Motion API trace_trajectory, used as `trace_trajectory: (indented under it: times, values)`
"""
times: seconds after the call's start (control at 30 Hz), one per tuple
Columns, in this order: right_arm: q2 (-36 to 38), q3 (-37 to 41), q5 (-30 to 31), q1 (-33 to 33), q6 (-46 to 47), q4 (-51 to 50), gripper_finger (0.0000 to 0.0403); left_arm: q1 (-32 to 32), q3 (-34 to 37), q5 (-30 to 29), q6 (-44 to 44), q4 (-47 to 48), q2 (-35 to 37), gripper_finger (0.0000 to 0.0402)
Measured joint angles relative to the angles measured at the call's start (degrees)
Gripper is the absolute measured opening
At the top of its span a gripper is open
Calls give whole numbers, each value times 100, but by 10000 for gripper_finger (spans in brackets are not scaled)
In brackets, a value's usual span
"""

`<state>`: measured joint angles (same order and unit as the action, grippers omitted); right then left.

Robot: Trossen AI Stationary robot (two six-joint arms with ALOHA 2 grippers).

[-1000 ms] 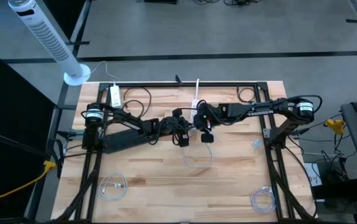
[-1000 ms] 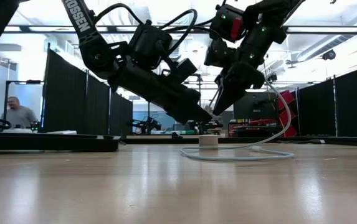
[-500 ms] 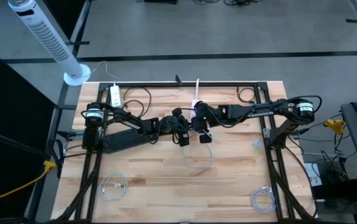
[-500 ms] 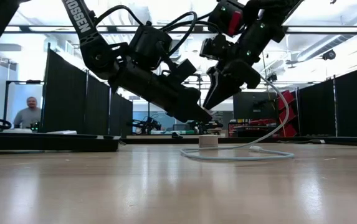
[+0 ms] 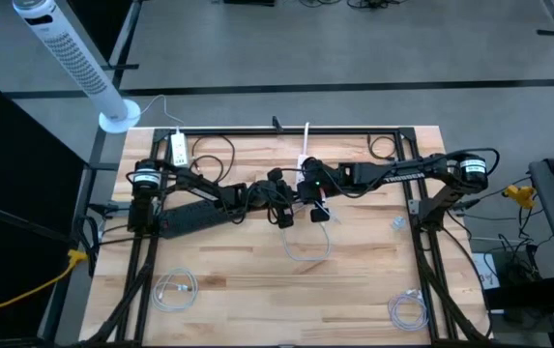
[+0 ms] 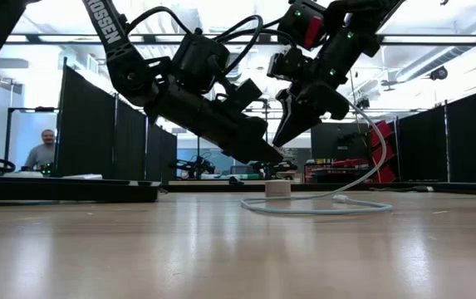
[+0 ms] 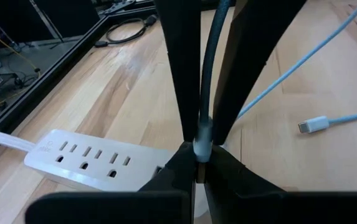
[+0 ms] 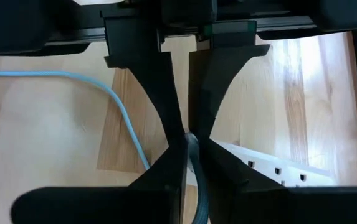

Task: Insert USB
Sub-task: Insert the light blue USB cable into the right white outlet

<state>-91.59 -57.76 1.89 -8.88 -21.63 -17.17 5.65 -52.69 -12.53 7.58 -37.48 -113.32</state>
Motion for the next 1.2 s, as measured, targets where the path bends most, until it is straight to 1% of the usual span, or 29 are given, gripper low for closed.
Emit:
trace_trajectory:
  times: [0.23,0.33,0.43,0.6,0.77,0.87,1.03,1.2]
  values:
    - [-44,0,-24,0,30,-35,63,0,7,-24,-26,-2,0,7]
    - [-44,2,-20,-2,103,-15,69,2,7,-33,-40,-13,0,7]
    - [-77,2,-16,-2,110,-9,56,0,7,-7,-40,-15,0,7]
    - [-164,2,4,-4,132,70,16,1,9,53,-40,7,0,7]
    - [-168,7,90,0,161,100,14,-11,13,72,-2,7,0,9]
    - [-121,7,103,0,227,98,14,-11,10,97,53,5,13,33]
    - [82,11,99,-3,167,87,14,-13,-2,111,141,51,46,92]
    - [127,11,99,-167,277,-114,14,-15,59,112,156,294,99,139]
